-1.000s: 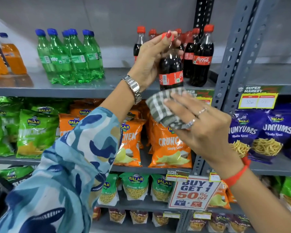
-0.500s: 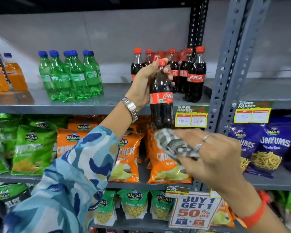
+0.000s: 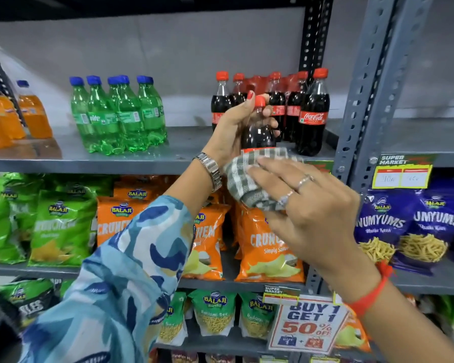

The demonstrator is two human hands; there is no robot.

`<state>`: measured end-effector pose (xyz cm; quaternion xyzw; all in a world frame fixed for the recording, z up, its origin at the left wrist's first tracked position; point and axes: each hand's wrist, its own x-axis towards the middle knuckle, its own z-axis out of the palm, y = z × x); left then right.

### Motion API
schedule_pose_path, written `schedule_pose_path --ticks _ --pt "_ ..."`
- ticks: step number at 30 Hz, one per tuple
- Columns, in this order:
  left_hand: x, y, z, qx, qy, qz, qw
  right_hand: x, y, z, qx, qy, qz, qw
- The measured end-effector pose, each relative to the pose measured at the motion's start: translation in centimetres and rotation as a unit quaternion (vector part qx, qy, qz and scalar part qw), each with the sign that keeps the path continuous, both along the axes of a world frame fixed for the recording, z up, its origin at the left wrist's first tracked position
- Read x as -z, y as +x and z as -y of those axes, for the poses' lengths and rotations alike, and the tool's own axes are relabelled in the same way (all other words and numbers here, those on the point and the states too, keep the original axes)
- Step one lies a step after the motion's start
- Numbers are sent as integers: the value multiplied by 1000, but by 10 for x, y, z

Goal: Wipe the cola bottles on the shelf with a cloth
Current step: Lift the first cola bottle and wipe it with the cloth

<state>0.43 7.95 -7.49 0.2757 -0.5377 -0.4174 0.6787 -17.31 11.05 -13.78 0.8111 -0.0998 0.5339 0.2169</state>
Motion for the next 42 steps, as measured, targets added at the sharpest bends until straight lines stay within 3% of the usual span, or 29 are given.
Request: schedule_pose_path --ticks 5,10,15,18,21,24,27,30,33,37,42 --pt "2 6 -4 -26 0 10 1000 21 -1 -1 6 14 -88 996" --pt "2 5 -3 -22 13 -3 1000 7 0 -4 -18 9 -4 1000" --pt "0 4 -4 -30 5 -10 999 19 5 -3 14 14 -74 997" --pt "1 8 -3 -28 10 -19 999 11 -1 -11 -30 -4 -20 999" --pt "2 7 -1 -22 10 -25 999 -3 2 -6 -11 -10 13 1000" --pt "1 7 1 -29 3 -18 999 4 10 3 31 6 -49 998" --pt "1 10 1 -41 7 -13 999 17 8 -2 7 13 -91 996" --pt "1 9 1 -39 16 -12 999 9 3 -6 -33 12 -37 999" --pt "0 5 2 -47 18 -7 999 -1 8 -1 2 -4 -14 1000" --pt "-2 3 3 -52 17 -17 998 15 11 1 31 12 -93 995" --pt "-8 7 9 -49 8 -37 998 27 5 -8 -40 74 -154 984"
